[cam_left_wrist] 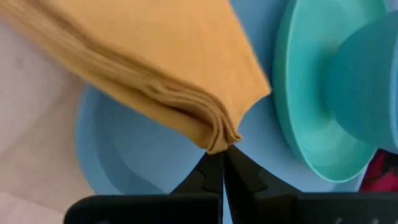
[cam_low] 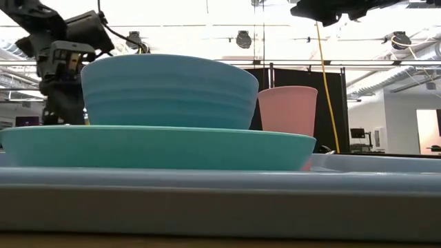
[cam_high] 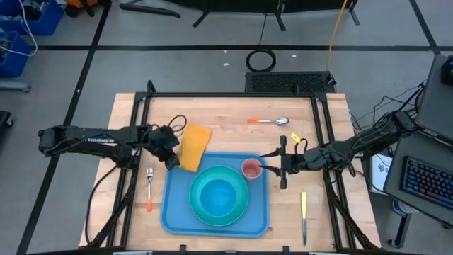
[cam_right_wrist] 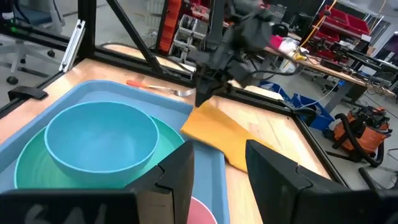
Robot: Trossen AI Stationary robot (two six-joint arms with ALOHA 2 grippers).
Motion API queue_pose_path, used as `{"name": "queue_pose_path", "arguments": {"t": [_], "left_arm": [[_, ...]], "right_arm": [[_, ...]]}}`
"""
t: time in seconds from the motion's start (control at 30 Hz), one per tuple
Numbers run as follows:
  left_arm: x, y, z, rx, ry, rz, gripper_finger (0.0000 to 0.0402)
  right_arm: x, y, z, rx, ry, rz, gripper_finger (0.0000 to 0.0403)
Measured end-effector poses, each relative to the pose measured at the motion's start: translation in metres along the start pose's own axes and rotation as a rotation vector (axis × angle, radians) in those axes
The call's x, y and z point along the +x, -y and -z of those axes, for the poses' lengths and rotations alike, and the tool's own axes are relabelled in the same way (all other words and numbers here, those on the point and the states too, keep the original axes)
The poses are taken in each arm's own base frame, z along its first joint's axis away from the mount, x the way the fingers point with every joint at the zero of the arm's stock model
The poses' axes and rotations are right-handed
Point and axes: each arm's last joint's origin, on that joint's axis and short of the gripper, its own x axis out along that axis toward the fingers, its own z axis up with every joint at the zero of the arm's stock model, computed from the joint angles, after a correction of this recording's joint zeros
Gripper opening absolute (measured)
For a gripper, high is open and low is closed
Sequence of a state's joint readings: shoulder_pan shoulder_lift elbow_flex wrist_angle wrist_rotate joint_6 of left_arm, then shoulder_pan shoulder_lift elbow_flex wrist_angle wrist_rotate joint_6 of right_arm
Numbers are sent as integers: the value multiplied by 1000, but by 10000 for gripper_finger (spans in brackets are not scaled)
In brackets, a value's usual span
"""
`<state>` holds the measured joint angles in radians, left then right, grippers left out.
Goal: Set up tray
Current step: Put the yellow napkin on the blue serving tray to the left of the blue plate
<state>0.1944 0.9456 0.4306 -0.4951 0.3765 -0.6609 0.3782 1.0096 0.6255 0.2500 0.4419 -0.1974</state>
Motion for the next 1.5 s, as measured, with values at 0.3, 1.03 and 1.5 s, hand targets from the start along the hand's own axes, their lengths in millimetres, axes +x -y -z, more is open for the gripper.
{"name": "queue_pose_path", "arguments": {"t": [0.3,1.03,1.5], "left_arm": [[15,18,26,10,0,-67,0],[39,72,93,36,70,43,0],[62,88,139,-15,-51,117,0]], "right_arm": [[-1,-3,16,9,79,18,134],[-9,-20,12,28,103,-67,134],[-13,-27,11,37,113,-104,134]]}}
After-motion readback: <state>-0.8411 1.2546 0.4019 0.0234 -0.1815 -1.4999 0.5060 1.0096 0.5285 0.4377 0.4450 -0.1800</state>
